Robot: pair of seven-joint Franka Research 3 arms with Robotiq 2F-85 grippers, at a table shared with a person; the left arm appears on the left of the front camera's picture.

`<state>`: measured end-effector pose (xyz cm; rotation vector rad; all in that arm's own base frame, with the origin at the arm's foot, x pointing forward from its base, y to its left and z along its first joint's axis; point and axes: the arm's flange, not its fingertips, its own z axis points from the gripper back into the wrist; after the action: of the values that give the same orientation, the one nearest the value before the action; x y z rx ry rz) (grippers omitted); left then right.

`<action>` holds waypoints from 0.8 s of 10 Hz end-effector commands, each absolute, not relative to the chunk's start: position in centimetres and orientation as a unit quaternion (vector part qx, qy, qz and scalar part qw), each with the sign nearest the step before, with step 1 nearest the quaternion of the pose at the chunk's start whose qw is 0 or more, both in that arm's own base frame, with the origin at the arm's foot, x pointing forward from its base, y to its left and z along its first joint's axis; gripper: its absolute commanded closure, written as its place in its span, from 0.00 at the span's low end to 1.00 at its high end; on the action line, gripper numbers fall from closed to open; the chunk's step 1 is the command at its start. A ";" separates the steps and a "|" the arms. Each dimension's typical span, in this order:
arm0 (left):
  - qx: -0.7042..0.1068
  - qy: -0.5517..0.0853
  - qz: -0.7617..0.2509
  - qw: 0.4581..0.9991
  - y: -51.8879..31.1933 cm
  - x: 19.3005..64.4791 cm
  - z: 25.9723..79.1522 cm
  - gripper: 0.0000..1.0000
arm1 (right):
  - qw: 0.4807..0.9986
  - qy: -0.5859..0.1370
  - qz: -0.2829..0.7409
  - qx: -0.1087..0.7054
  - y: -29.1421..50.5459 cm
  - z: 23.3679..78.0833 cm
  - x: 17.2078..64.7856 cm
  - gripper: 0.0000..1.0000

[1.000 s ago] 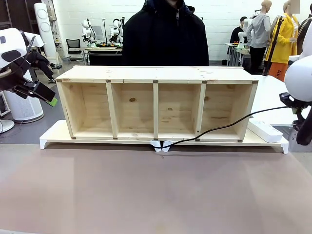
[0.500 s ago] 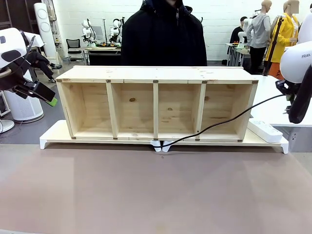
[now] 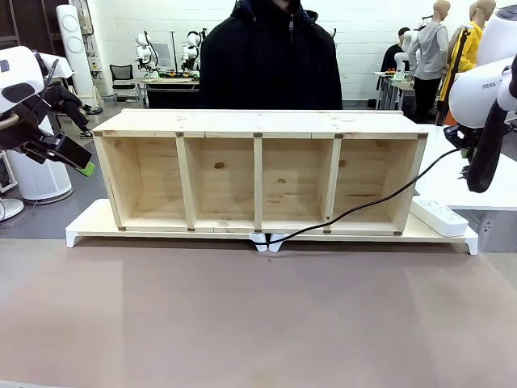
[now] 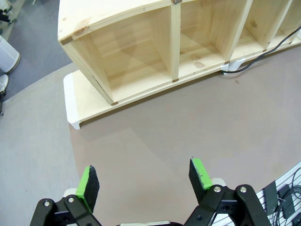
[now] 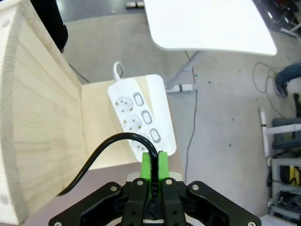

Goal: Perform cable management.
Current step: Pull the grasped Power Cable to the location of the Power Strip.

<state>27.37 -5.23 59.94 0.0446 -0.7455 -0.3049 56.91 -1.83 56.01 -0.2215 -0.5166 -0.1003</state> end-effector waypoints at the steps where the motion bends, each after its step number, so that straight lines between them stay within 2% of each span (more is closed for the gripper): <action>1: 0.025 -0.364 -0.148 0.919 -5.1 27.4 60.0 0.00 | 0.956 -0.258 -0.043 -0.129 -2.3 56.6 58.7 0.93; 5: 0.025 -0.364 -0.148 0.919 -5.1 27.4 60.0 0.00 | 0.950 -0.275 -0.079 -0.128 -3.2 56.6 58.7 0.93; 6: 0.025 -0.364 -0.148 0.919 -5.1 27.4 60.0 0.00 | 0.960 -0.250 -0.052 -0.113 -2.5 55.7 58.2 0.93; 8: 0.025 -0.364 -0.148 0.919 -5.1 27.4 60.0 0.00 | 0.960 -0.250 -0.052 -0.113 -2.5 55.7 58.2 0.93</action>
<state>27.37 -5.23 59.94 0.0446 -0.7455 -0.3049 58.07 -2.42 55.67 -0.2280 -0.5017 -0.1078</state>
